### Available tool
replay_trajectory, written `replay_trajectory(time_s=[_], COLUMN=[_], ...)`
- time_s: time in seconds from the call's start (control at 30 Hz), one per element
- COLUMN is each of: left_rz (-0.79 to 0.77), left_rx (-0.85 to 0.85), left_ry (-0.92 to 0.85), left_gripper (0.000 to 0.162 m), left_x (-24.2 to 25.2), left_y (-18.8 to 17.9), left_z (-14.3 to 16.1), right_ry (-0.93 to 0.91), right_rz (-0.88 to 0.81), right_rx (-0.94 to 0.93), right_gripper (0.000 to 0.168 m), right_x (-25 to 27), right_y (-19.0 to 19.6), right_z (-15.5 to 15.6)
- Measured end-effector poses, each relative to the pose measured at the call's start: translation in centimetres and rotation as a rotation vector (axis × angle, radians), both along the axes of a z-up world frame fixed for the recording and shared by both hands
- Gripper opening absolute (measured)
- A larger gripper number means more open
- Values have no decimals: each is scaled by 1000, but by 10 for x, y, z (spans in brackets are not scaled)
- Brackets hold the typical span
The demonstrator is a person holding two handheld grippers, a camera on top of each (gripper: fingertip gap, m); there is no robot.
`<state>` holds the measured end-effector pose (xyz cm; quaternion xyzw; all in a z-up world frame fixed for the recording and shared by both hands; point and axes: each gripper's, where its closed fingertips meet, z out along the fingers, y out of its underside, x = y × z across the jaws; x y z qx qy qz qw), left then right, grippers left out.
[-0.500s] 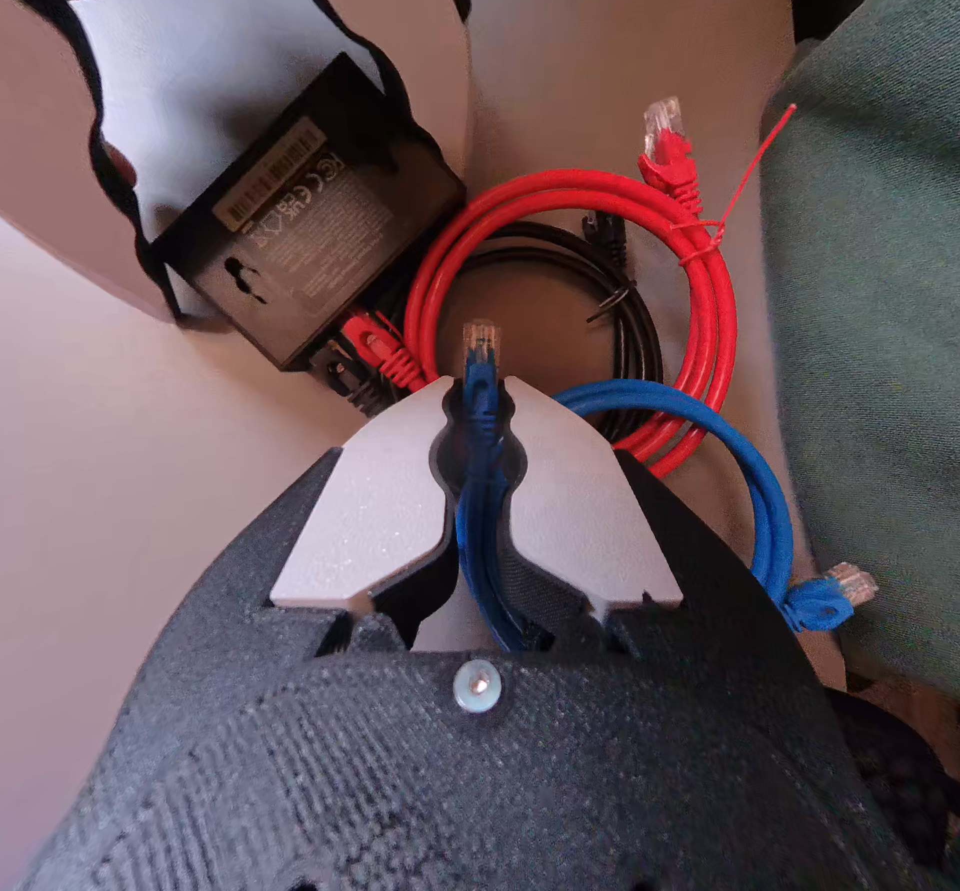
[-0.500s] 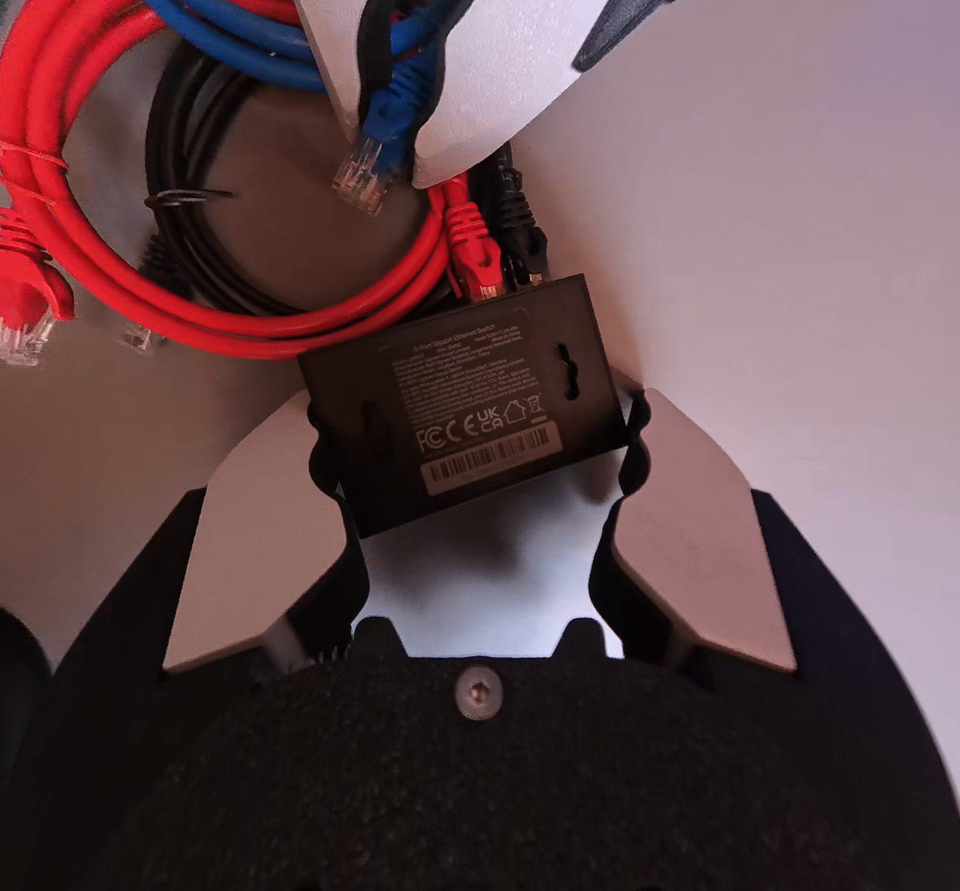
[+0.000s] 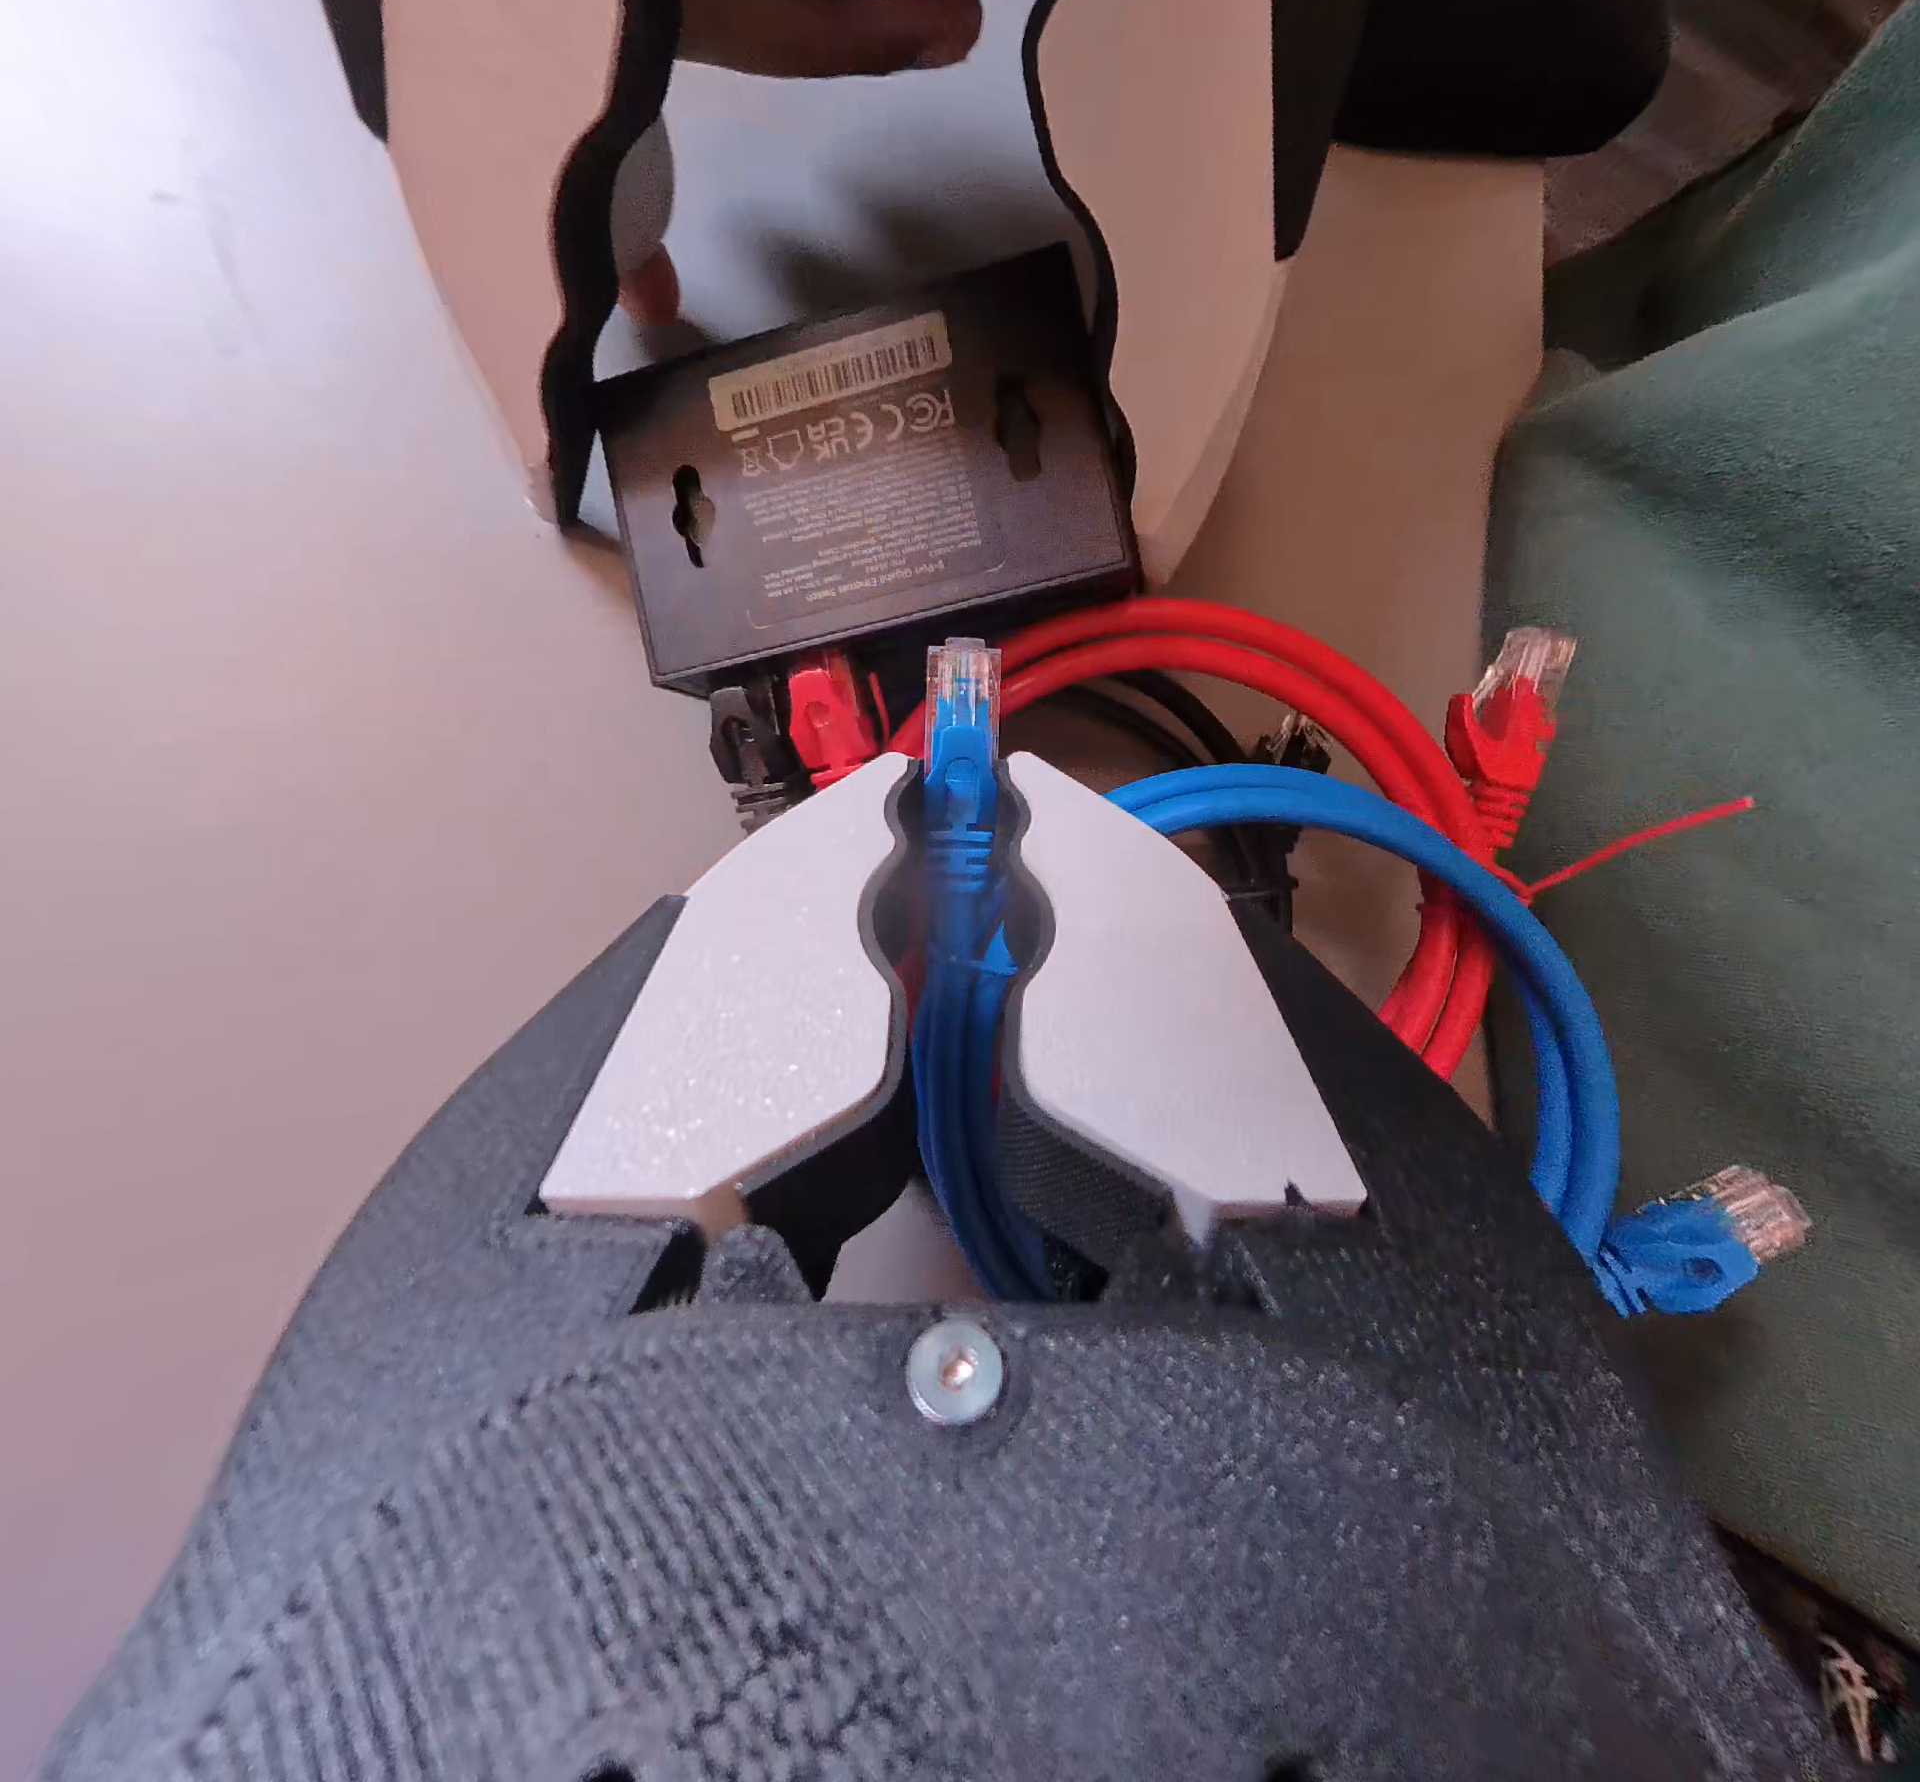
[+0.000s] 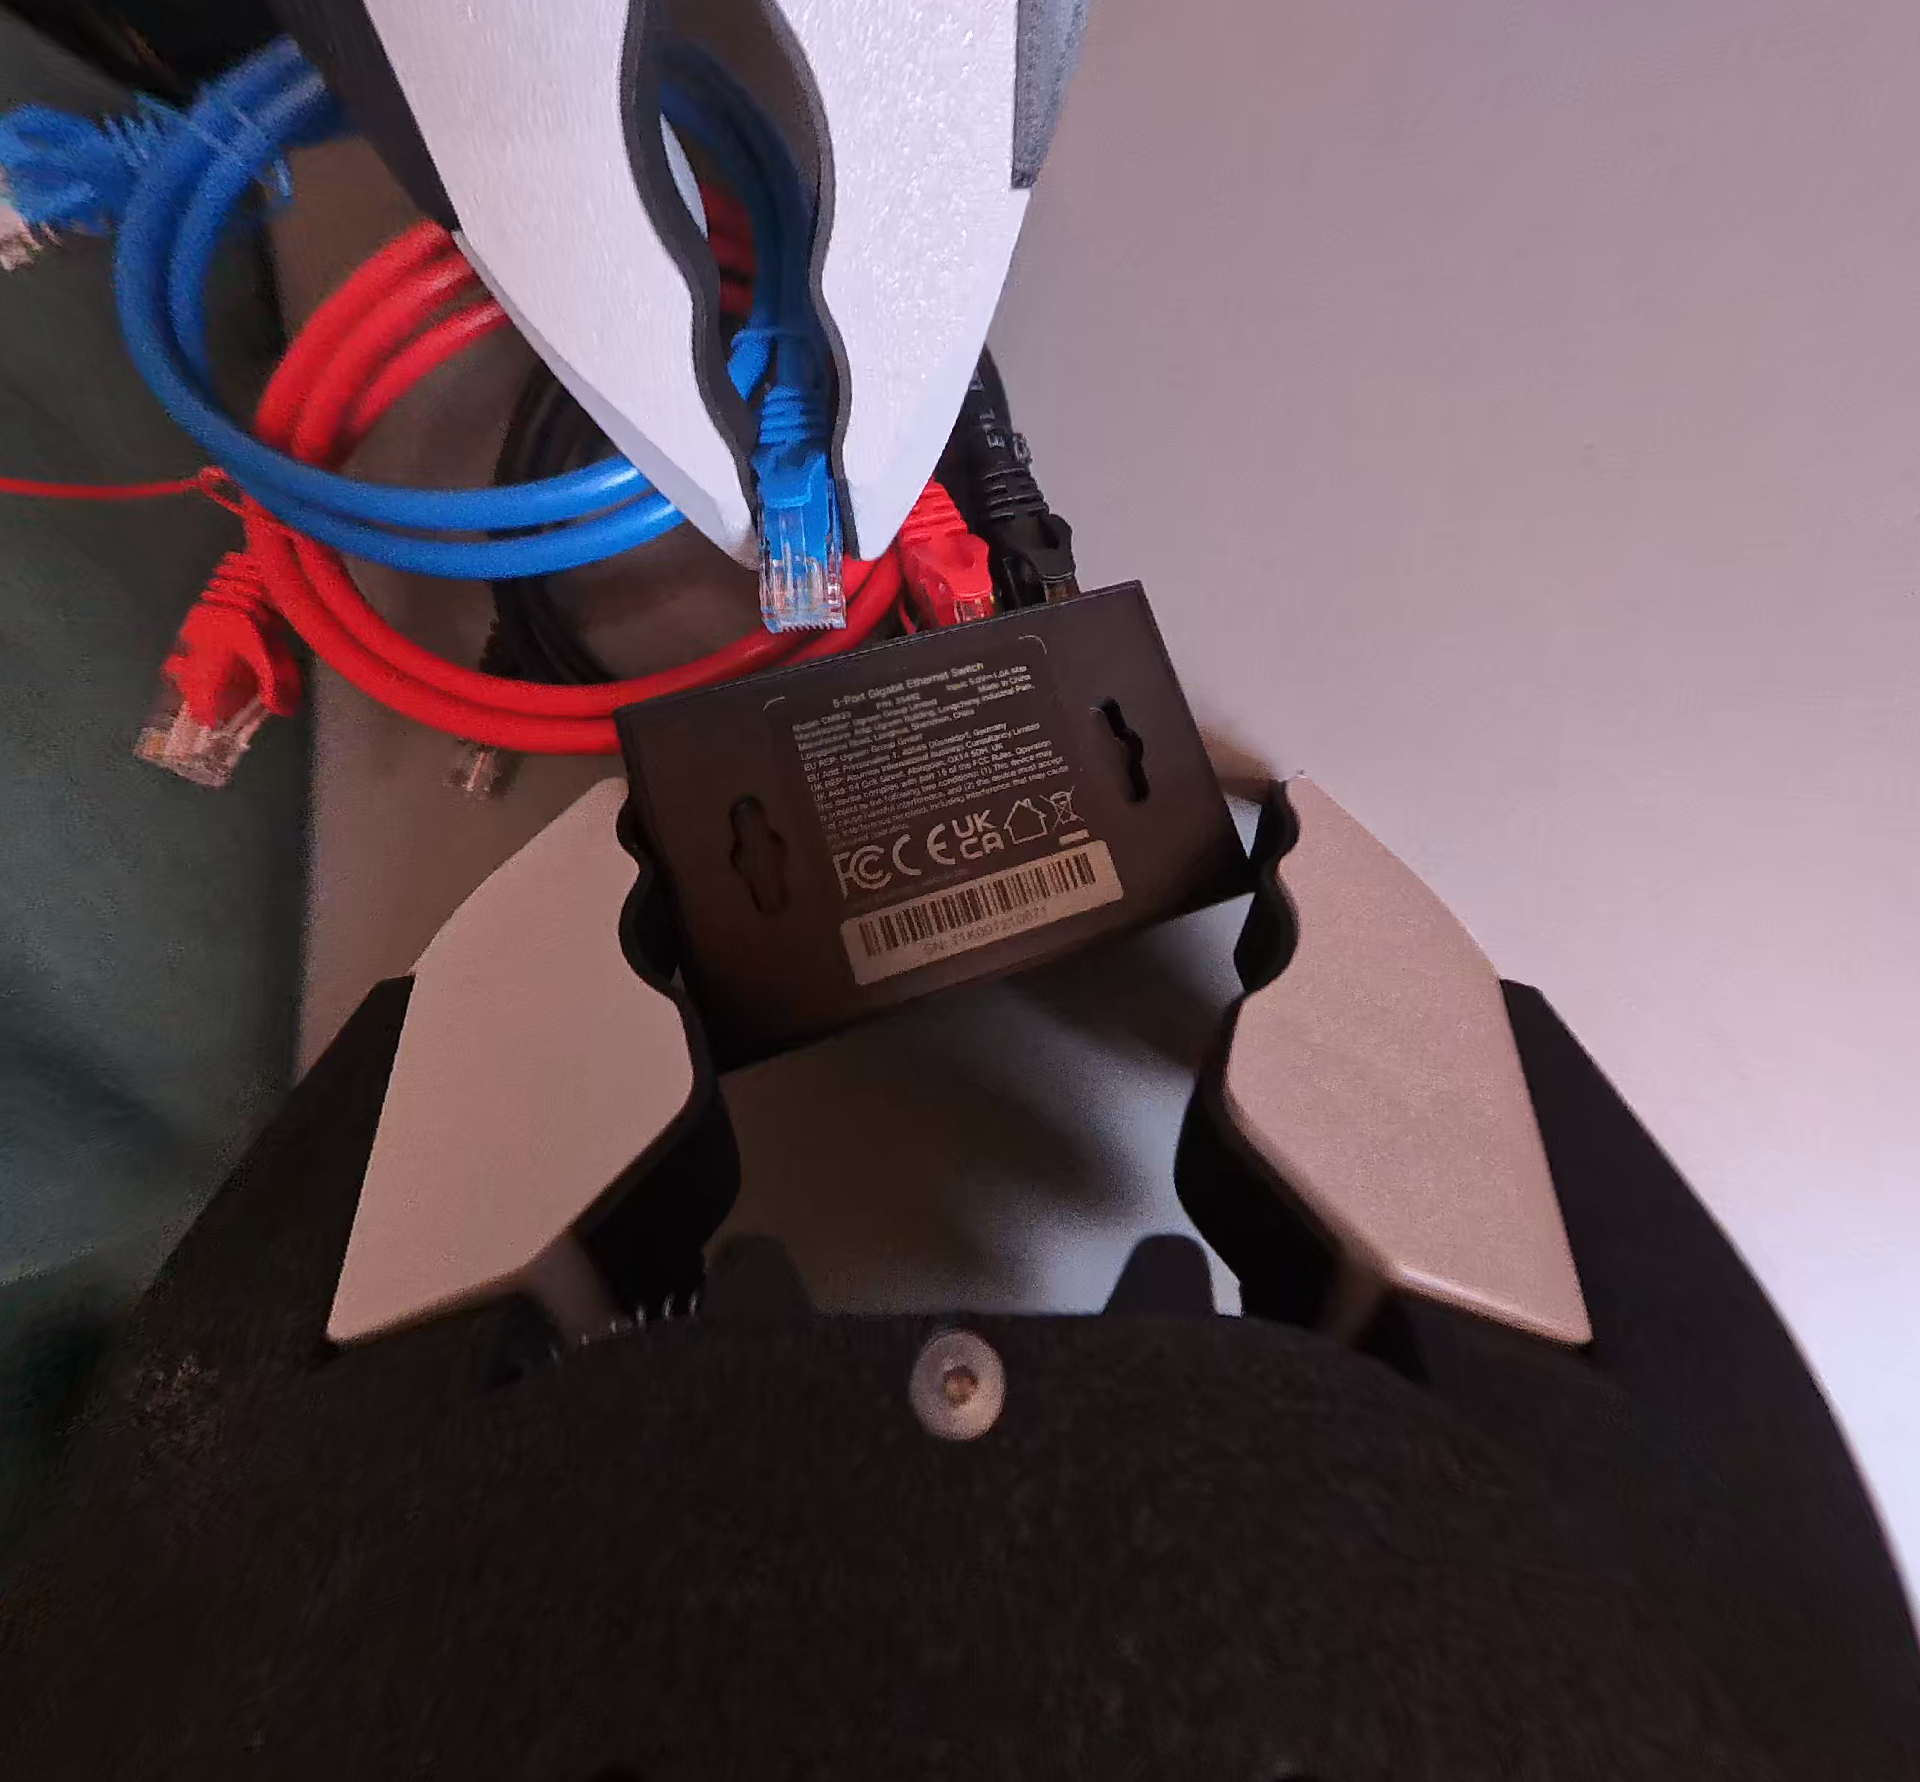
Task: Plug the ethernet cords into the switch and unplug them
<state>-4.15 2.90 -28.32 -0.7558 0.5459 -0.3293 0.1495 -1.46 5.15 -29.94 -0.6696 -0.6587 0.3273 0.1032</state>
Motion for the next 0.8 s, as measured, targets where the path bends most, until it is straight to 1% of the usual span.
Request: replay_trajectory(time_s=[0.03,0.13,0.23,0.37,0.53,0.63,0.7,0.8], left_rz=[4,9,39,68,48,21,5,-12], left_rx=[-14,-65,-96,-135,-141,-184,-193,-193], left_ry=[-13,-18,3,12,73,88,91,85], left_gripper=[12,13,13,13,13,13,13,13], left_x=[2,5,6,7,8,11,13,15], left_y=[-1,-3,-3,-5,-7,-12,-15,-18], left_z=[2,1,1,1,0,-2,-6,-8], right_ry=[17,56,63,54,45,51,36,52], right_rz=[-27,-90,-116,-133,-121,-55,-5,10], right_rx=[-31,-101,-128,-148,-149,-24,142,327], right_gripper=[109,108,108,108,108,108,108,108], right_x=[0,-1,0,2,3,7,10,12], right_y=[-2,-5,-6,-7,-9,-12,-12,-10], right_z=[2,6,7,8,8,3,-6,-14])
